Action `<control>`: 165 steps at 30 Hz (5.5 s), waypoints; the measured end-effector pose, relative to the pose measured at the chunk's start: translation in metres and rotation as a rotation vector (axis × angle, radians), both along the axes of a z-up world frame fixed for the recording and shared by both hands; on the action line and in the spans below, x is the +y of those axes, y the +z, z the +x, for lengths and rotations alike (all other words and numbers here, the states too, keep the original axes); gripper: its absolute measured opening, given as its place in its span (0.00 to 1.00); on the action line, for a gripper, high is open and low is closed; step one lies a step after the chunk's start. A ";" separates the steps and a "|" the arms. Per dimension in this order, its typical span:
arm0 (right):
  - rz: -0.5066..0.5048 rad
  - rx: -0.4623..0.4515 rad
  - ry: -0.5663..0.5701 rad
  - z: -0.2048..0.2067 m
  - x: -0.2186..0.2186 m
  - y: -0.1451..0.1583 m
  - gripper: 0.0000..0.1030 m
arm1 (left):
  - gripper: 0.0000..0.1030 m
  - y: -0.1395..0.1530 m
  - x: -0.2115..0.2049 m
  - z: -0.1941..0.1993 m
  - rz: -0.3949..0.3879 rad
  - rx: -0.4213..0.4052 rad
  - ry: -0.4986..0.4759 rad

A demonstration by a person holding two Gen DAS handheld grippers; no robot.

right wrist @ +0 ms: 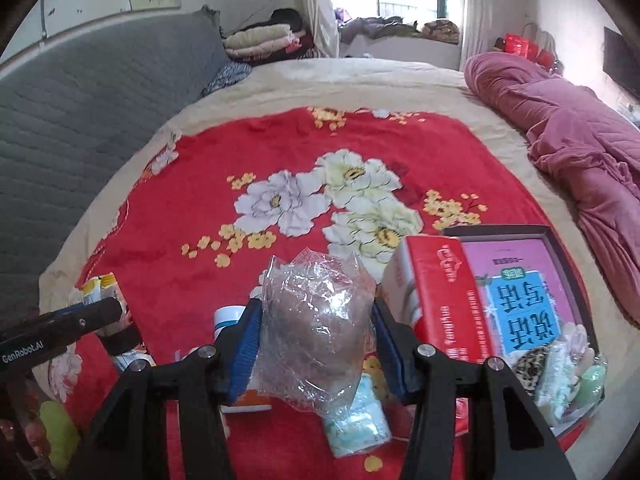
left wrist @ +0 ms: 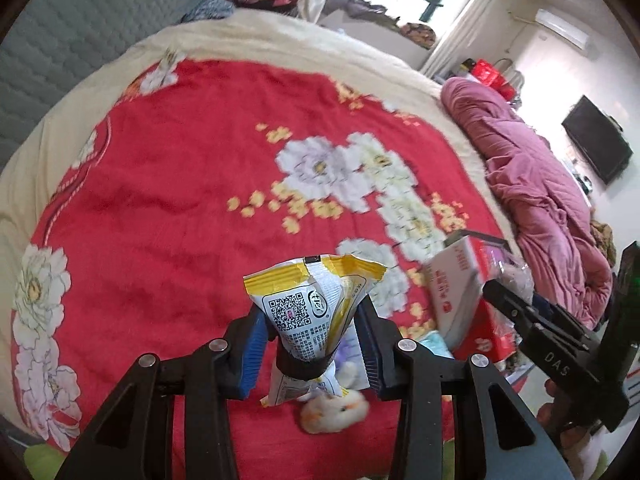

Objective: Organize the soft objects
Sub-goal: 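Lift and carry the snack packet and plastic bag over the book tray, then open the left tool to drop the snack packet while the right tool releases the plastic bag, then move both open tools back over the remaining items on the bedspread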

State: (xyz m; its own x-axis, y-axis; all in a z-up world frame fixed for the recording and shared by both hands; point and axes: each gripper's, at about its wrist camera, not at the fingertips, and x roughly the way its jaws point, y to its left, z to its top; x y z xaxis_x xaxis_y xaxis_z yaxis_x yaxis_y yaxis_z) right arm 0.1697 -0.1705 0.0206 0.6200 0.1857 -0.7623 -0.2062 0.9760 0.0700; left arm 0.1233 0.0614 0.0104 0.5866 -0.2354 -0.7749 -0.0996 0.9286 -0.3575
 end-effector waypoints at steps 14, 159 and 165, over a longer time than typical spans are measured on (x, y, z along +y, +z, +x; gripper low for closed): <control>0.052 -0.085 -0.151 -0.025 -0.090 0.043 0.52 | 0.42 0.058 -0.090 -0.003 0.012 -0.097 -0.168; 0.019 -0.077 -0.015 -0.065 -0.152 0.016 0.70 | 0.72 0.032 -0.206 0.017 0.174 -0.036 -0.355; -0.003 -0.054 0.077 -0.070 -0.103 0.011 0.71 | 0.72 0.027 -0.141 -0.006 0.181 -0.015 -0.241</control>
State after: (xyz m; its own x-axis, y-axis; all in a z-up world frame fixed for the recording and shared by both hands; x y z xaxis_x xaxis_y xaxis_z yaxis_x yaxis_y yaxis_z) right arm 0.0993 -0.2735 0.0318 0.6439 0.2322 -0.7290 -0.2843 0.9572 0.0538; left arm 0.1176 -0.0791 0.0370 0.5422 -0.2280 -0.8087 0.1358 0.9736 -0.1834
